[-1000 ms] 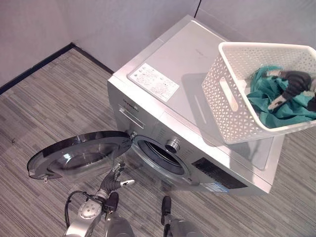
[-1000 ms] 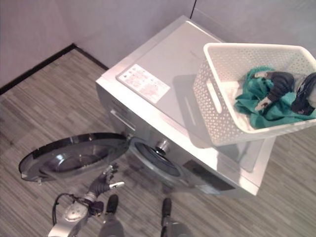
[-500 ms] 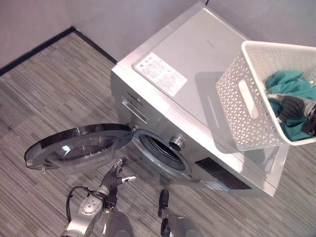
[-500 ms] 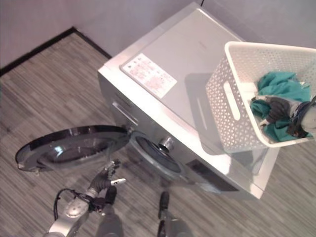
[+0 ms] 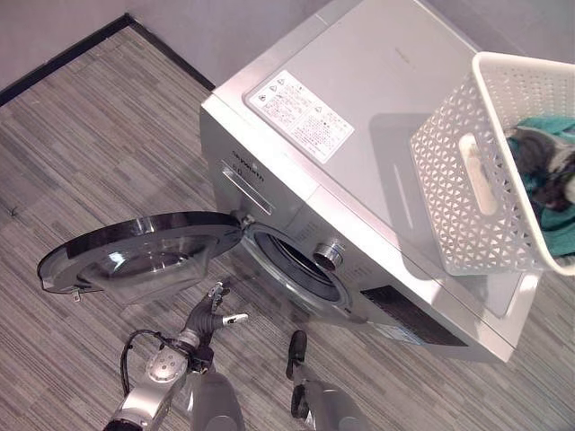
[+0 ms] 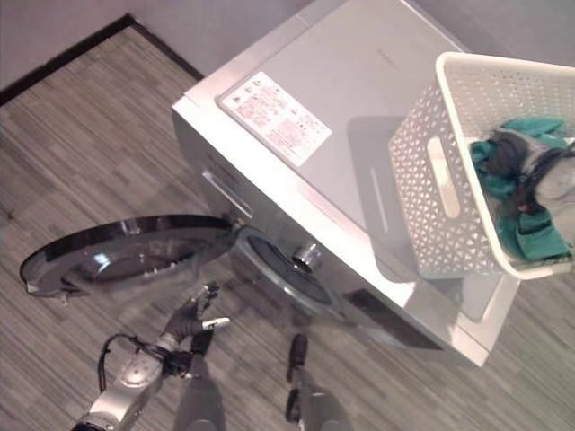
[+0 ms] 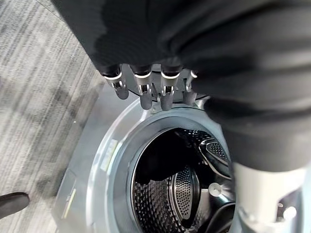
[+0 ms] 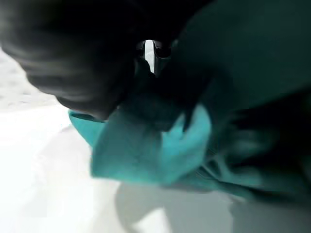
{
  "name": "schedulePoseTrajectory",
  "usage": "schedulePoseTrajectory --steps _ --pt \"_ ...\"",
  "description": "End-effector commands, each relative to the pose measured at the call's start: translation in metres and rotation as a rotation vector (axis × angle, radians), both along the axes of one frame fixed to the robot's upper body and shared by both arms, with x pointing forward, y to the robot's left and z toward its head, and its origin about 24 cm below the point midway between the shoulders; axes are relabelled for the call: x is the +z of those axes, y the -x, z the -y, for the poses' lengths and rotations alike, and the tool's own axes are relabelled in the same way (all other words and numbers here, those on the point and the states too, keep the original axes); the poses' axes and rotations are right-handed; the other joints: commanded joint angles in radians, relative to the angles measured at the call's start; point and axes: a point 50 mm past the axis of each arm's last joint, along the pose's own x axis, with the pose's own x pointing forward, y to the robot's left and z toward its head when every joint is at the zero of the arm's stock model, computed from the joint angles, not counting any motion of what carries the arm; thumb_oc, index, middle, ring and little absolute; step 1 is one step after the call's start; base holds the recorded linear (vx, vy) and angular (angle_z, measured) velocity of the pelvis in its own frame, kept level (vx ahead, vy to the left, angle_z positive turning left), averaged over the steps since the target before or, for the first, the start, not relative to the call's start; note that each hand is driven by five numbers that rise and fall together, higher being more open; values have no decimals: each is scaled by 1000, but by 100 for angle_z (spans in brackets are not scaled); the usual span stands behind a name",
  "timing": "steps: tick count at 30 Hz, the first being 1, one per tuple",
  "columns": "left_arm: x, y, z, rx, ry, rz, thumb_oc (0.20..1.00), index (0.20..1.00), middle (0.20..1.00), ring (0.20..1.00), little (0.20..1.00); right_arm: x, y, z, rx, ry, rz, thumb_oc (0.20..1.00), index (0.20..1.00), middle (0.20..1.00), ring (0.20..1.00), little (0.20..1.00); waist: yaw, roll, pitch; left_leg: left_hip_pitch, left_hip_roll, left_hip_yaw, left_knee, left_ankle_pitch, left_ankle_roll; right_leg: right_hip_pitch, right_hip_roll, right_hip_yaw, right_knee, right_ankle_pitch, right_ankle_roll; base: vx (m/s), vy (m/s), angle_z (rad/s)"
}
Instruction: Grab the laundry basket,head to the washer,open it,put in the laundry and shut it.
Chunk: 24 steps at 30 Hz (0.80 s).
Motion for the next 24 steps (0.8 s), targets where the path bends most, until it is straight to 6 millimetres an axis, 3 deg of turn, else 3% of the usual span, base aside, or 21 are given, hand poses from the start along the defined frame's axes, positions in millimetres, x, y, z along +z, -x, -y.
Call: schedulePoseTrajectory --steps 1,4,5,10,13,19,23,24 --pt "29 -14 -1 -4 18 142 1000 1000 1000 1000 1000 -19 -24 -59 191 -116 8 200 200 200 200 200 29 -71 55 49 27 52 -13 -50 41 -16 -49 47 0 -81 38 19 -23 -6" --pt "31 -17 -6 15 0 151 1000 1000 1000 1000 1000 20 -40 -116 339 -226 163 200 200 200 200 200 49 -91 50 47 32 50 -12 -53 42 -14 -43 47 0 -83 35 11 -26 -6" --pt "31 -17 -7 16 0 152 1000 1000 1000 1000 1000 20 -40 -116 340 -225 163 200 200 200 200 200 48 -91 50 47 32 51 -12 -53 42 -14 -43 47 0 -83 35 8 -24 -4" --pt "30 -16 -14 48 -16 143 1000 1000 1000 1000 1000 51 -46 -170 455 -314 275 200 200 200 200 200 63 -99 41 46 35 50 -12 -56 44 -10 -38 45 0 -85 32 4 -3 -1" --pt "29 -16 -18 64 -20 135 1000 1000 1000 1000 1000 62 -53 -190 455 -352 317 200 200 200 200 200 72 -99 34 47 36 45 -12 -57 45 -8 -35 45 0 -86 29 14 -12 -3" --pt "28 -16 -19 73 -25 129 1000 1000 1000 1000 1000 71 -58 -192 410 -340 343 200 200 200 200 200 71 -97 25 45 36 41 -13 -56 45 -6 -32 44 0 -88 28 7 -5 1" --pt "26 -15 -17 67 -21 120 1000 1000 1000 1000 1000 65 -64 -163 291 -319 334 200 200 200 200 200 67 -91 20 44 33 34 -13 -56 45 -3 -32 41 0 -90 29 1 -3 8" --pt "27 -17 -15 61 -25 125 1000 1000 1000 1000 1000 64 -65 -148 234 -313 340 200 200 200 200 200 63 -90 21 45 33 33 -13 -58 46 -1 -33 42 0 -89 31 -4 -2 12"
